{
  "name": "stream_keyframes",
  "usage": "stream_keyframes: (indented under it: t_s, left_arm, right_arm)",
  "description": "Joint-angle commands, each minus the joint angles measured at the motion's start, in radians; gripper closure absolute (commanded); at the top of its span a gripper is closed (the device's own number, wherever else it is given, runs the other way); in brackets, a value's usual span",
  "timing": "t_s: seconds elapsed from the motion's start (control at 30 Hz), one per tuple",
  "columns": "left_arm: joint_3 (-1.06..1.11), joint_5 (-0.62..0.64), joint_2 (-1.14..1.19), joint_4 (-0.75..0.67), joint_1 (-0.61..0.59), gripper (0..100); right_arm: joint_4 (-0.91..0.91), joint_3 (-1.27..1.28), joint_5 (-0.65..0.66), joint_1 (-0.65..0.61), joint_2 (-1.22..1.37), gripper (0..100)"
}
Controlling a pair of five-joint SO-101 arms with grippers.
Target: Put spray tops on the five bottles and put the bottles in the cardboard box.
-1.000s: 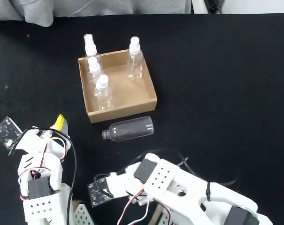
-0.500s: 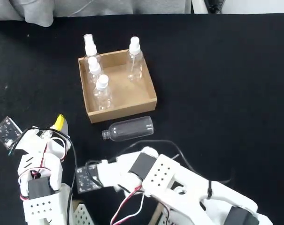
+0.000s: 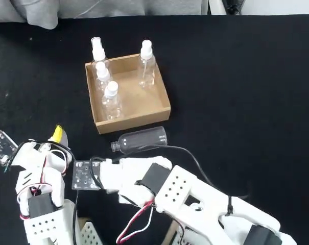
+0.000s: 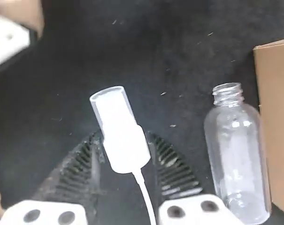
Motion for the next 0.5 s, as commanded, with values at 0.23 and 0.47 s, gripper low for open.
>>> stream_keyframes:
  t_s: [0.23, 0.47]
  left_arm:
    - [-0.051, -0.002, -0.009, -0.026, -0.113, 81]
    - [-0.051, -0.002, -0.009, -0.026, -0.113, 81]
  right_arm:
    - [-0.163, -0.093, -0.158, -0.014, -0.024, 98.4]
    - [-0.157, -0.185, -0.235, -0.012, 0.054, 98.4]
